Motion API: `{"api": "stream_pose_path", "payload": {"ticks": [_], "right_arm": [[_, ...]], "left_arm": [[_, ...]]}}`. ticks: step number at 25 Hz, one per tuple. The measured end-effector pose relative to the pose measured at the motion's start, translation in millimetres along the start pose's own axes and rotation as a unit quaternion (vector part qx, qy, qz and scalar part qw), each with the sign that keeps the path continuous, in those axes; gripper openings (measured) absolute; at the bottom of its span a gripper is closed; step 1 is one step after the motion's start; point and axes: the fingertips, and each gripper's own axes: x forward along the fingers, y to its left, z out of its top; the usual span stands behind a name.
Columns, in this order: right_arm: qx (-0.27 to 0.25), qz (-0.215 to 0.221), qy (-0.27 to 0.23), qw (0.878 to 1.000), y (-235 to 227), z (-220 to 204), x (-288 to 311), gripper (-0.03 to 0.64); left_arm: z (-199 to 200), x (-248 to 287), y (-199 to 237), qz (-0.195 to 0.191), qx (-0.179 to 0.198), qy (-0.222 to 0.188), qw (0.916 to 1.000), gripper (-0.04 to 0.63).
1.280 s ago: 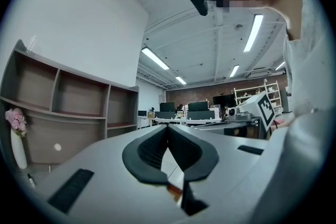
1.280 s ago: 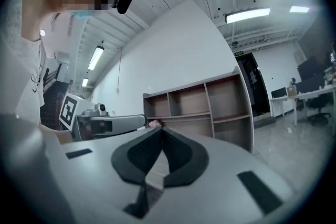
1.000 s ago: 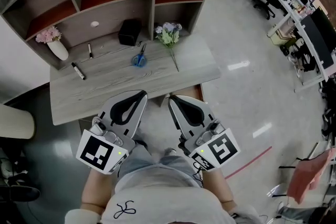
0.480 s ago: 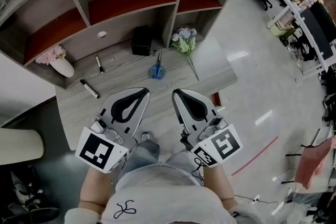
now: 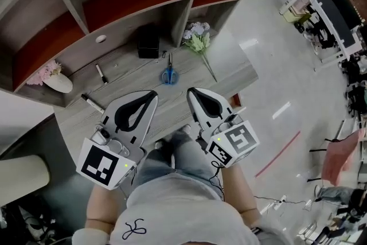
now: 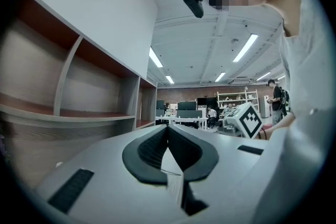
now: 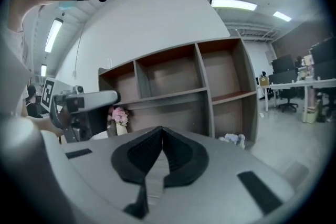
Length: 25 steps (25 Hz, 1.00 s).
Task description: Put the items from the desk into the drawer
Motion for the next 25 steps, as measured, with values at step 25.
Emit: {"api": "stream_pose_path", "payload": {"ticks": [25], "right_arm": [[0.150, -0.107, 0.329, 0.926, -109, -220, 148, 0.094]], "left_arm": [[-23, 3, 61, 0.058, -0.013, 0.018, 0.9981, 0.009]]}}
